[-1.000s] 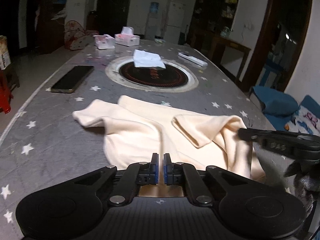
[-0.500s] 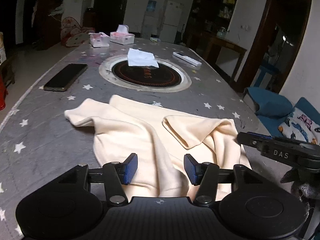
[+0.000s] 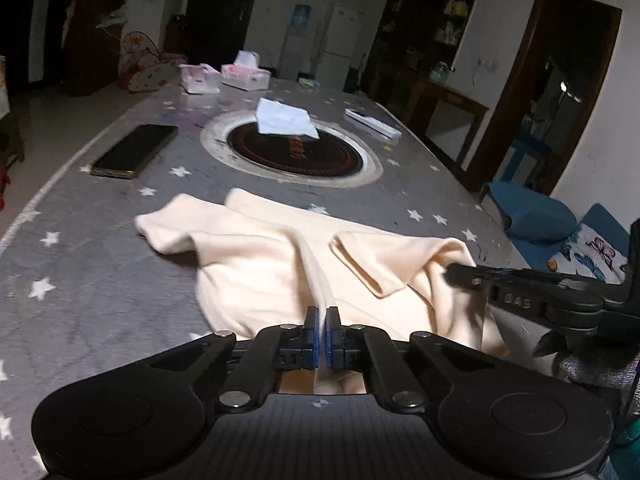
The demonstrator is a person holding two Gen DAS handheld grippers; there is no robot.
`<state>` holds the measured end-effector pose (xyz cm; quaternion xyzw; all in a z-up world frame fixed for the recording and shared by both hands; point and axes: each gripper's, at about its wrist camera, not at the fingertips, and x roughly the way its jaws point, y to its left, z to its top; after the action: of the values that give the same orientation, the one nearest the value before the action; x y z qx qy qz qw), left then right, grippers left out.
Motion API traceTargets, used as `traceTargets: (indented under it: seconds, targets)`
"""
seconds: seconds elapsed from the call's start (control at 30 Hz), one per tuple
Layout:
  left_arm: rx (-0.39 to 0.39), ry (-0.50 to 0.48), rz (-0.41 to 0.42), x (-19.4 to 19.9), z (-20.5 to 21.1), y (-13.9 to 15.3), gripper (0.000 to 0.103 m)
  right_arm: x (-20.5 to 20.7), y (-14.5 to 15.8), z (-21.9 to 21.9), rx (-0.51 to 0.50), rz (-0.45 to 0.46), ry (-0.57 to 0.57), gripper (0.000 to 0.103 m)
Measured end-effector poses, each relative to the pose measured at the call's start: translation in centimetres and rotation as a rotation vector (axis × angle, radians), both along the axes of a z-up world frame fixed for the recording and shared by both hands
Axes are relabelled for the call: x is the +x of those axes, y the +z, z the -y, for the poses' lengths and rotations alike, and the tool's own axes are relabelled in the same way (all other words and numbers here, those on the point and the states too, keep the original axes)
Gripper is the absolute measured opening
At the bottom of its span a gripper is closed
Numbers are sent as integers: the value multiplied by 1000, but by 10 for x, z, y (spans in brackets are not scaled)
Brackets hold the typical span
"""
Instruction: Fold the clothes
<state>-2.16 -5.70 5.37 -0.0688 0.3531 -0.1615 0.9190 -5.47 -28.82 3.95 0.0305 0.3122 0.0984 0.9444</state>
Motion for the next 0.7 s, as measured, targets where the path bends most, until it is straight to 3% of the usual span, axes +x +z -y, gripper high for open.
traceTargets:
  seconds: [0.47, 0.57, 0.7]
  targets:
    - [-20, 91, 56, -56, -54, 21, 3, -75, 59, 48, -77, 212, -111, 3]
    - [-23, 95, 36, -69, -63, 19, 3, -97, 66, 66, -75, 234, -165, 3]
    - [-24, 90, -21, -85, -71, 7, 3, -119, 60, 88, -70, 187, -245, 3]
